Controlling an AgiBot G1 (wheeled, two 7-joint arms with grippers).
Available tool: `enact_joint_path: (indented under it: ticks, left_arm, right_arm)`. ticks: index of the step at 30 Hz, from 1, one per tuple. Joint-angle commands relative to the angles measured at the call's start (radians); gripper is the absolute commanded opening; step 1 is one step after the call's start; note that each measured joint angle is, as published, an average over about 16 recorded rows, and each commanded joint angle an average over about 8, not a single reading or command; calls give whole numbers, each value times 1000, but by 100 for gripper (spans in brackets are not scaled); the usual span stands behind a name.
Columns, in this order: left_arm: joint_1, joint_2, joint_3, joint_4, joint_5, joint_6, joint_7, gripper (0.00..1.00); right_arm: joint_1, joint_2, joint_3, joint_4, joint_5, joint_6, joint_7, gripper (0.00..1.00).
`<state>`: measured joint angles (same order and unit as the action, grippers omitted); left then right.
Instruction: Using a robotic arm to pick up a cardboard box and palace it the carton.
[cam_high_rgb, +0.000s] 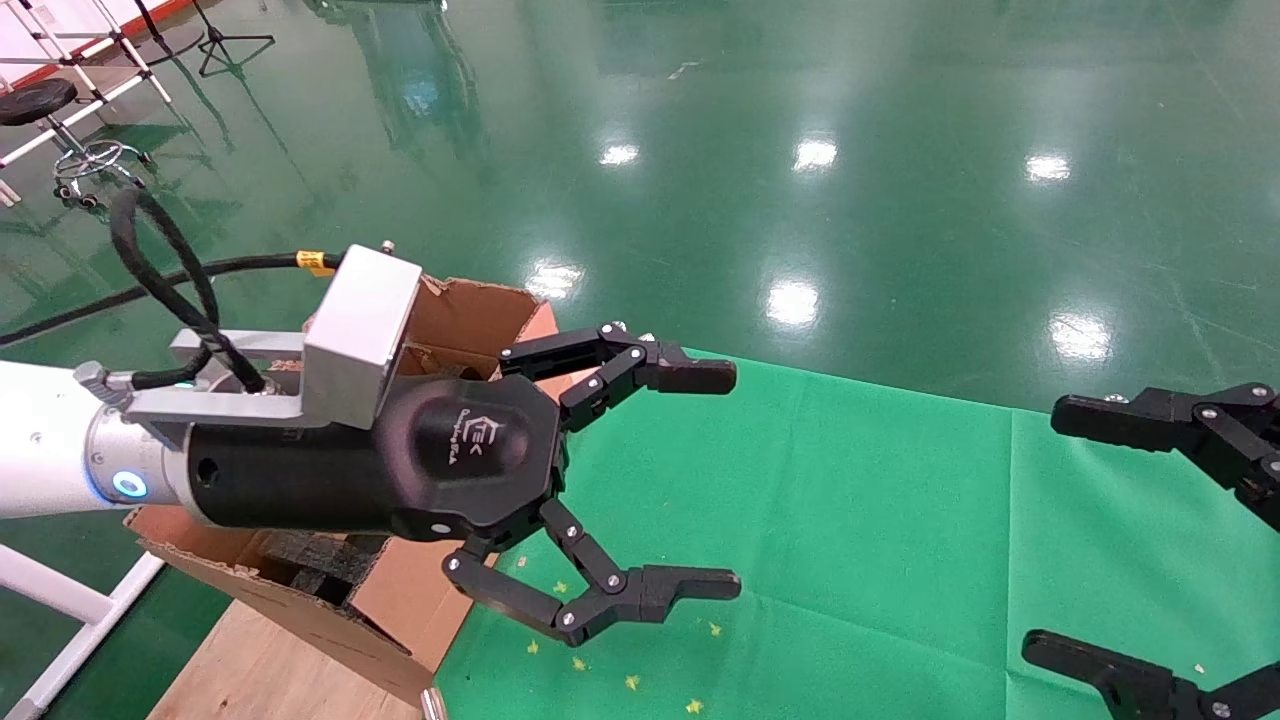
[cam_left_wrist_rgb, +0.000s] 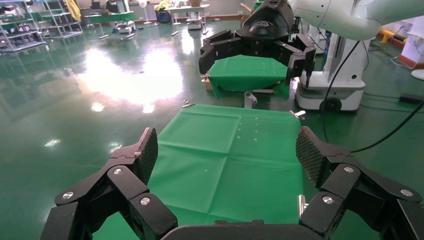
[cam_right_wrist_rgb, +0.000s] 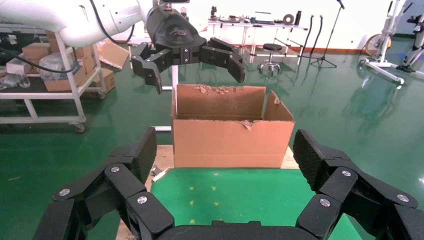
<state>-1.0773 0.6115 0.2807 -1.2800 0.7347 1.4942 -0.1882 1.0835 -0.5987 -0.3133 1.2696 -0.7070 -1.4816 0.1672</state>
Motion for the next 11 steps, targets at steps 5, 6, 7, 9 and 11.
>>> enact_joint_path:
  ticks: [5,6,7,9,11]
  left_arm:
    - [0,0,0,0,0,0,0,100]
    - [0,0,0,0,0,0,0,100]
    - [0,0,0,0,0,0,0,100]
    - [0,0,0,0,0,0,0,100]
    - [0,0,0,0,0,0,0,100]
  right_arm:
    - [0,0,0,0,0,0,0,100]
    - [0,0,0,0,0,0,0,100]
    - [0,0,0,0,0,0,0,100]
    - [0,0,0,0,0,0,0,100]
    - [0,0,0,0,0,0,0,100]
